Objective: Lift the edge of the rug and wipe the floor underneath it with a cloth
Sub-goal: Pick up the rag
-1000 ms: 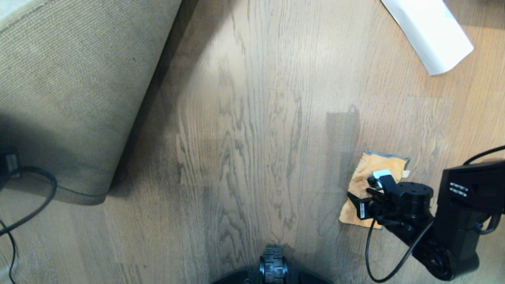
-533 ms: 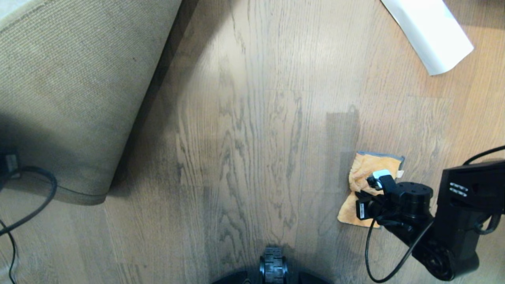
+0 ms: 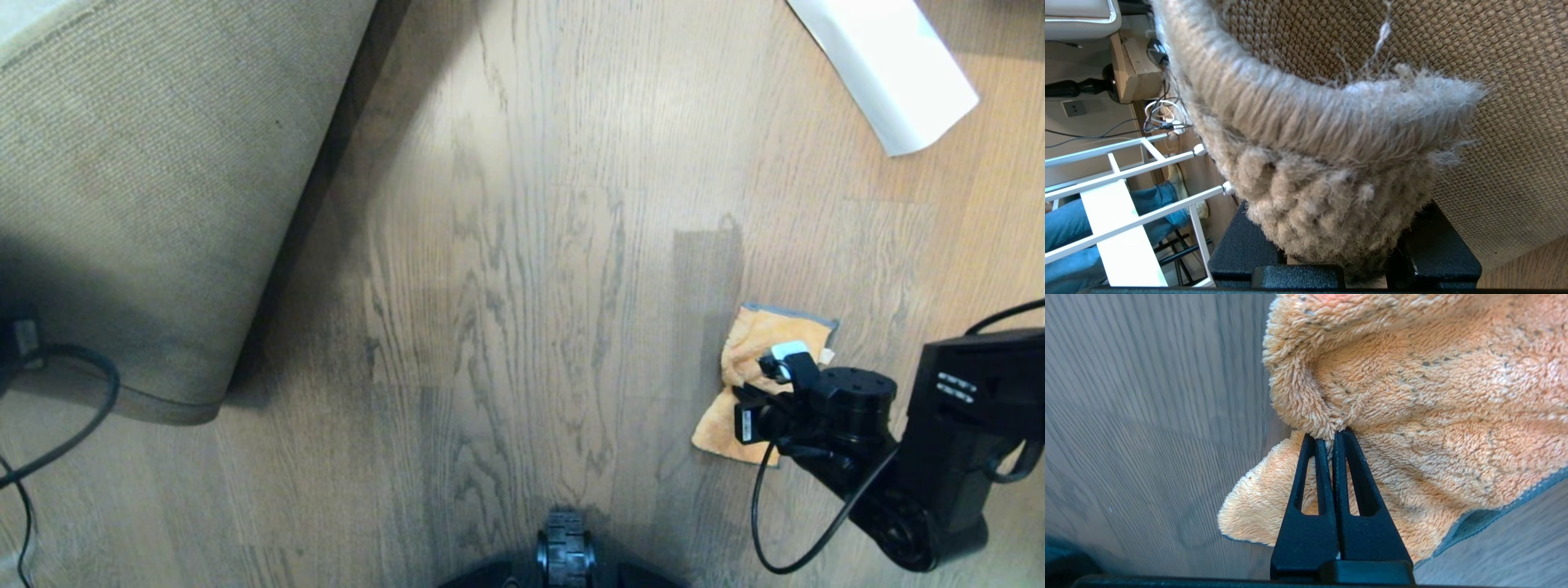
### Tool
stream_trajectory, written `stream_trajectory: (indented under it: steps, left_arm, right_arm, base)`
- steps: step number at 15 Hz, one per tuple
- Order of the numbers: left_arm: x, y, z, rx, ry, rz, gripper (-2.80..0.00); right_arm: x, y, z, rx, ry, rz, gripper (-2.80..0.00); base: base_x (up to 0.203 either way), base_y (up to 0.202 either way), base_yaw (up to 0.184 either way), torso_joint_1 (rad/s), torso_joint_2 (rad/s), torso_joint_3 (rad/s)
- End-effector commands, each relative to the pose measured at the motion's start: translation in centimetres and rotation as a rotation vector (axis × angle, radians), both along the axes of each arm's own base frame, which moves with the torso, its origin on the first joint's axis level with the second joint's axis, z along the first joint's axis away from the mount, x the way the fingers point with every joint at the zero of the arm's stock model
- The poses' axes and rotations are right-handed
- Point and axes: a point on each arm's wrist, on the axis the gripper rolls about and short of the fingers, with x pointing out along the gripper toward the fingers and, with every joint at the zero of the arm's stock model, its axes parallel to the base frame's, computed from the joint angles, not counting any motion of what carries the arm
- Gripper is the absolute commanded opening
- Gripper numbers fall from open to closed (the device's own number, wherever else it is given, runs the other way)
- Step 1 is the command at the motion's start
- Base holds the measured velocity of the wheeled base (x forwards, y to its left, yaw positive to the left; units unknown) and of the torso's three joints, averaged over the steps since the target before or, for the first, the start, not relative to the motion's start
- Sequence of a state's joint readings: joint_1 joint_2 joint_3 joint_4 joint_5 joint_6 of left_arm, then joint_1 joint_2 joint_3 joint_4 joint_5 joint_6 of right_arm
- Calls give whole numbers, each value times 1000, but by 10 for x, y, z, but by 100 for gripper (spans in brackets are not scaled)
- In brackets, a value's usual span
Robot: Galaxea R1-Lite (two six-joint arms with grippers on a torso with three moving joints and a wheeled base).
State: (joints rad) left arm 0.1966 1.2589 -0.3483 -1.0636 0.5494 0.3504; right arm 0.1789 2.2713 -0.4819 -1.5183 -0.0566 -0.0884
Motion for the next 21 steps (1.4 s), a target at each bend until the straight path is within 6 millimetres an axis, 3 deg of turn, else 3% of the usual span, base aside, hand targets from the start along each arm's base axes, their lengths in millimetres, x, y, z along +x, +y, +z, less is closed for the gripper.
stream_trajectory:
  steps: [1,8,21]
  left_arm:
    - [0,0,0,1,-3,3,-280]
    - [0,0,0,1,-4,2,-280]
    - [1,0,0,1,-1,3,-280]
  right_arm:
    - [3,1,14,14,-83,-1,-280]
    - [2,0,34,31,-147,-15,-280]
    - [-25,-6,75,54,-234,-73,-280]
  base:
    - [0,0,0,0,0,0]
    - [0,0,0,0,0,0]
    - [0,0,0,0,0,0]
